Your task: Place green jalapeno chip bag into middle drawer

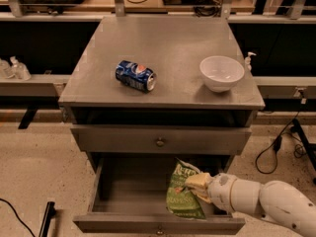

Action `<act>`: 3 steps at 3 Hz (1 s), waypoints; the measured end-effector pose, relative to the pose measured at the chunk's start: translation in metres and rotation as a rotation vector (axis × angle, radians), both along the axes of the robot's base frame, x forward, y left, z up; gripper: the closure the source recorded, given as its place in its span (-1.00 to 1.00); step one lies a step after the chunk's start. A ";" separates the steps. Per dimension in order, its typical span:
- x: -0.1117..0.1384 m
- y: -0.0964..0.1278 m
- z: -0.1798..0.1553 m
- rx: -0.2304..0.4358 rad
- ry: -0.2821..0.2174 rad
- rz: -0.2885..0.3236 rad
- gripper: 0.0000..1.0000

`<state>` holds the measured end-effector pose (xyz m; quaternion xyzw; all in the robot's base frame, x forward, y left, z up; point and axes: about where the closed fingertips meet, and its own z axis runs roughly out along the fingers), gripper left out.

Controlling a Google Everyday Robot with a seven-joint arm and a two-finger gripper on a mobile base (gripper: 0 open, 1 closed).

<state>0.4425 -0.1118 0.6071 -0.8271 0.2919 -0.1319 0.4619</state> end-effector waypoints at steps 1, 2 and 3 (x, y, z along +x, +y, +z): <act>0.025 -0.025 -0.057 0.005 0.077 -0.112 0.96; 0.039 -0.031 -0.086 -0.016 0.126 -0.163 0.52; 0.040 -0.031 -0.088 -0.018 0.130 -0.162 0.05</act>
Offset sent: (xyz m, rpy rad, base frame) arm 0.0554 -0.0427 -0.1200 -0.0447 0.1841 -0.2310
